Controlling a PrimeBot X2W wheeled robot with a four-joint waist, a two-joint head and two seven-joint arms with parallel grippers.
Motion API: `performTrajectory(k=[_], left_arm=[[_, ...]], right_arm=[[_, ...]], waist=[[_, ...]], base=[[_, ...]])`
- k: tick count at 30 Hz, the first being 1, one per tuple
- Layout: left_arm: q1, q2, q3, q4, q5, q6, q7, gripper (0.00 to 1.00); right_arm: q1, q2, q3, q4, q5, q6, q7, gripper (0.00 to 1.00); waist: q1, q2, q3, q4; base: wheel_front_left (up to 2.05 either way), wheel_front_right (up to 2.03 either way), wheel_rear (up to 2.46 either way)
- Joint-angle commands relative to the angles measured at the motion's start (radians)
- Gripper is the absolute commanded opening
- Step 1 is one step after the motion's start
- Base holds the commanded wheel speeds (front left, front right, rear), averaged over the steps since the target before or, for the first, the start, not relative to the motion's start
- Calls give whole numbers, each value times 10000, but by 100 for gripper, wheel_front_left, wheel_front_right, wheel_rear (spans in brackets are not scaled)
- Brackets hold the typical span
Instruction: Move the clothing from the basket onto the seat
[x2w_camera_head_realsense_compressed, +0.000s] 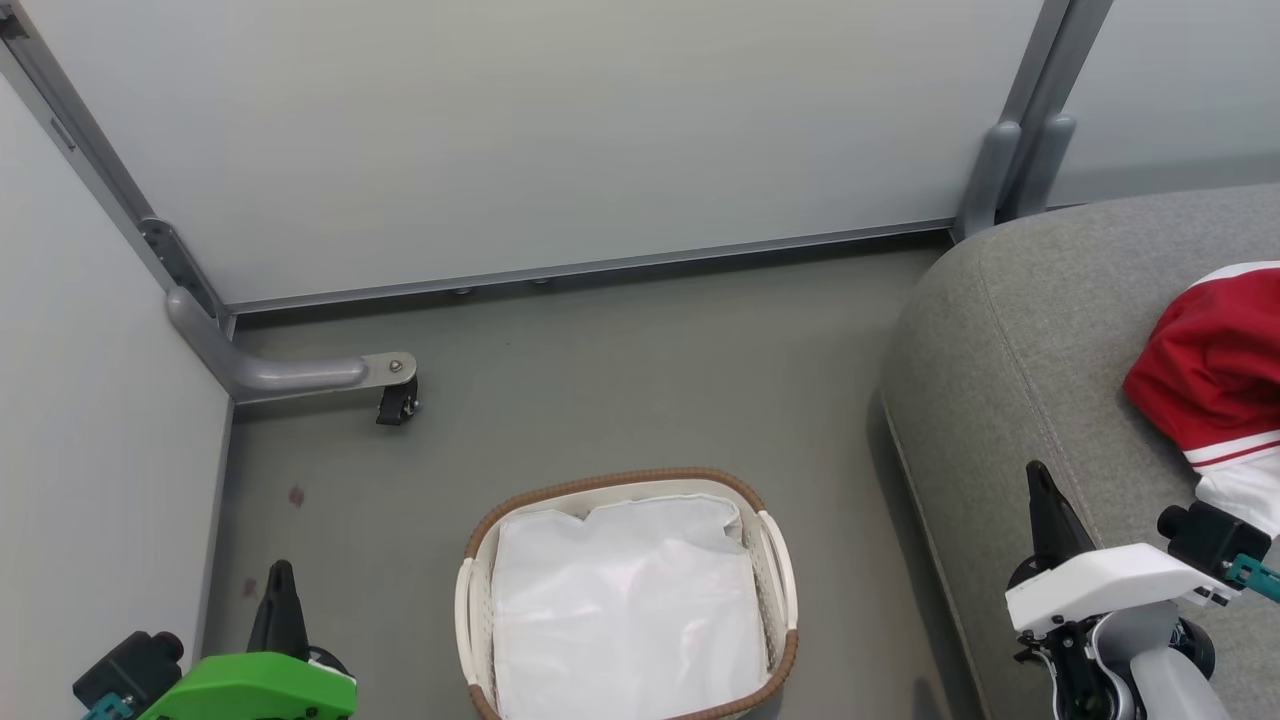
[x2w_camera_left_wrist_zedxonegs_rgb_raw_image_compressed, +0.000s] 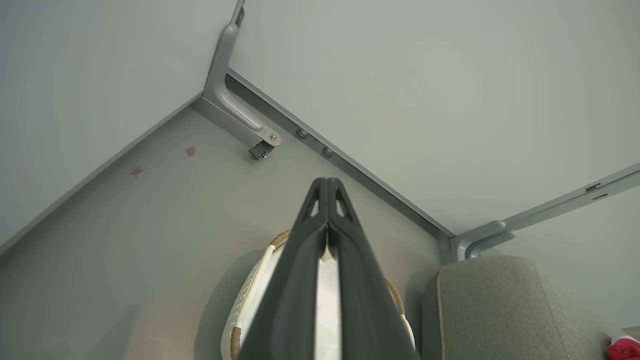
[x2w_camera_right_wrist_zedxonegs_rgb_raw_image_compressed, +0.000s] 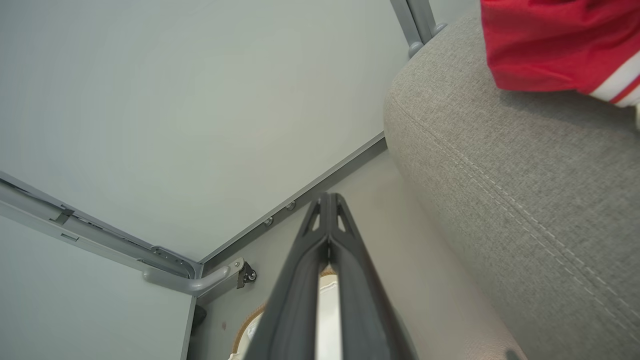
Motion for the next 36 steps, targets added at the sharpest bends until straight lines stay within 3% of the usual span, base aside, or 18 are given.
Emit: performTrajectory(k=[1,36], left_arm=[[-322,56,54,-176,-354,-71,93,0],[-543,83,267,-829,-4278,-157,1189,0]], right_arm=[[-5,-73,-41,-211,382,-2,91,0],[218,-113,-240,-822,4654,-5,1179,0]], waist=[[0,0,-5,-1],[0,0,-132,-24]], base=[[0,0,0],[0,0,0]])
